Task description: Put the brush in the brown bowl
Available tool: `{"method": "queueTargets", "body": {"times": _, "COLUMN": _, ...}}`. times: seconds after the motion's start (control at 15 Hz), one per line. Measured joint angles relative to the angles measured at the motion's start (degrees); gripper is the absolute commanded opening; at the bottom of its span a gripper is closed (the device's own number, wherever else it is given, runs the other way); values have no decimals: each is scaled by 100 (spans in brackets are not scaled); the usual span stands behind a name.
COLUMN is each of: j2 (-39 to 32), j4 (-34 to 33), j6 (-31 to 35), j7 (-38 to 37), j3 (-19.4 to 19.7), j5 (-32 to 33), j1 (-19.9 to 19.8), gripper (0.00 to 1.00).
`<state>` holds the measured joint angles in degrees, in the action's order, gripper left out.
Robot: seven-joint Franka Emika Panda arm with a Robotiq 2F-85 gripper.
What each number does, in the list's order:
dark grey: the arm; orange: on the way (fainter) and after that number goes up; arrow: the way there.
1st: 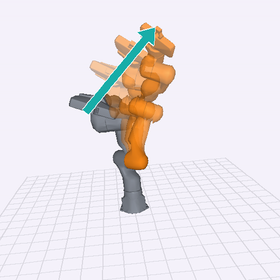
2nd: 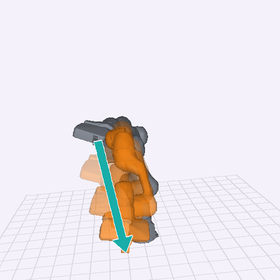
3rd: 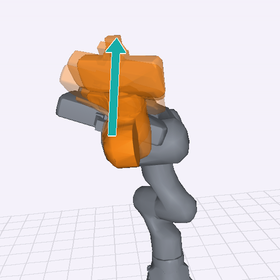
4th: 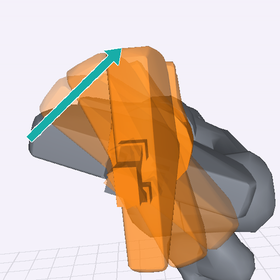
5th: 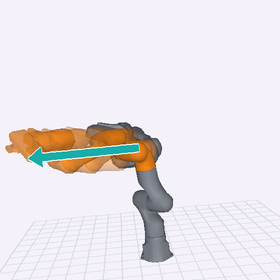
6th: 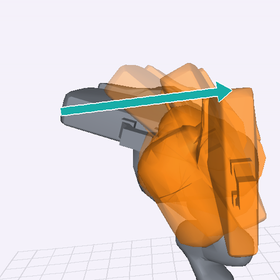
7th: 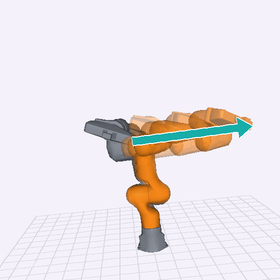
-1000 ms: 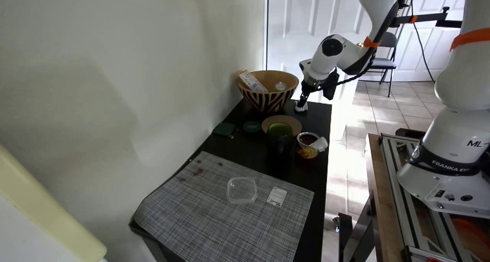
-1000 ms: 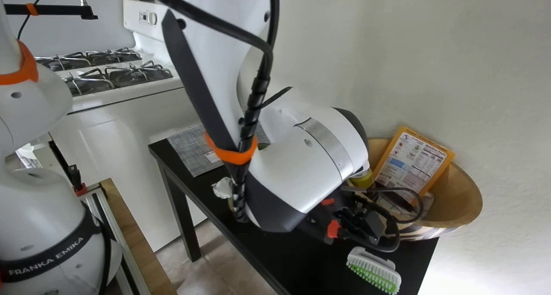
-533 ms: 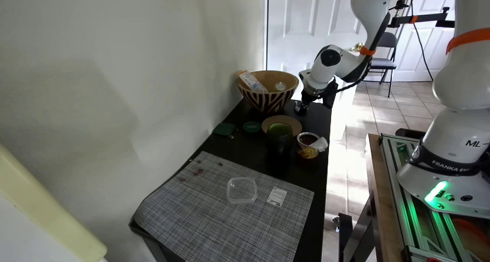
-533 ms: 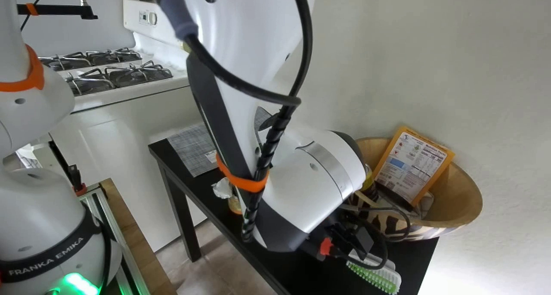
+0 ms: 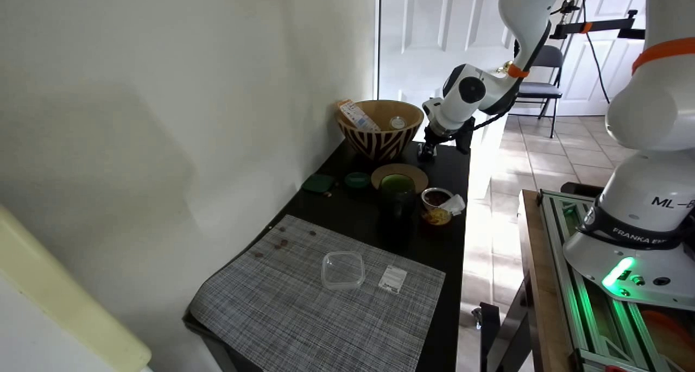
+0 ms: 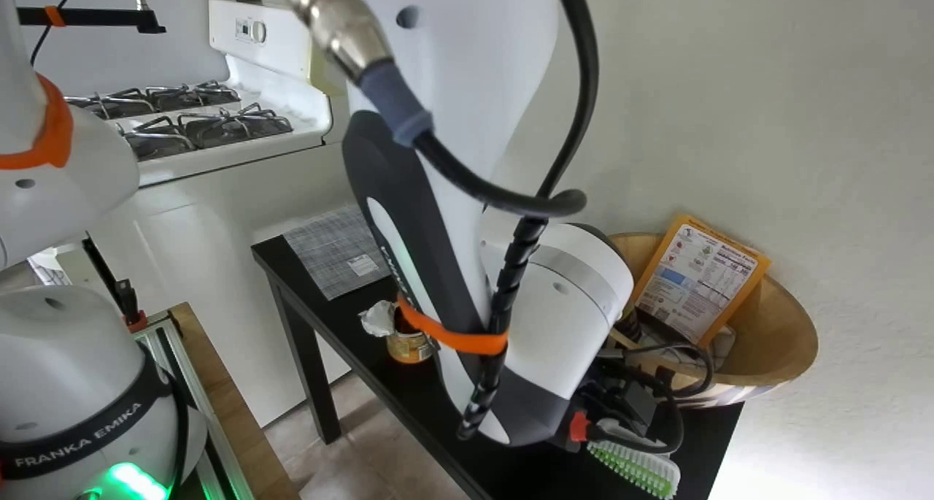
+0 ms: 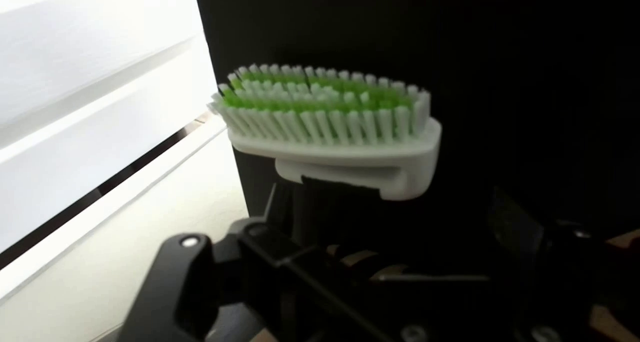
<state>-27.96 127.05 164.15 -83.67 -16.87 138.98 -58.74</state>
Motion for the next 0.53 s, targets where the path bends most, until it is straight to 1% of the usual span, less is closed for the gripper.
{"method": "queueTargets", "body": {"times": 0.07, "j2": -75, "j4": 4, "j6": -52, "j7": -4, "j3": -76, "j5": 48, "j1": -78, "gripper": 92}}
{"method": "queueTargets", "body": {"times": 0.13, "j2": -139, "j4": 1, "j6": -79, "j7": -20, "j3": -103, "j5": 79, "j1": -114, "gripper": 76}}
{"method": "queueTargets", "body": {"times": 0.4, "j2": -160, "j4": -6, "j6": -148, "j7": -41, "j3": -104, "j5": 101, "j1": -118, "gripper": 43}}
{"method": "queueTargets", "body": {"times": 0.47, "j2": -162, "j4": -2, "j6": -148, "j7": -119, "j3": -101, "j5": 101, "j1": -118, "gripper": 34}}
{"method": "queueTargets", "body": {"times": 0.53, "j2": -164, "j4": 13, "j6": -144, "j7": -273, "j3": -101, "j5": 101, "j1": -115, "gripper": 27}}
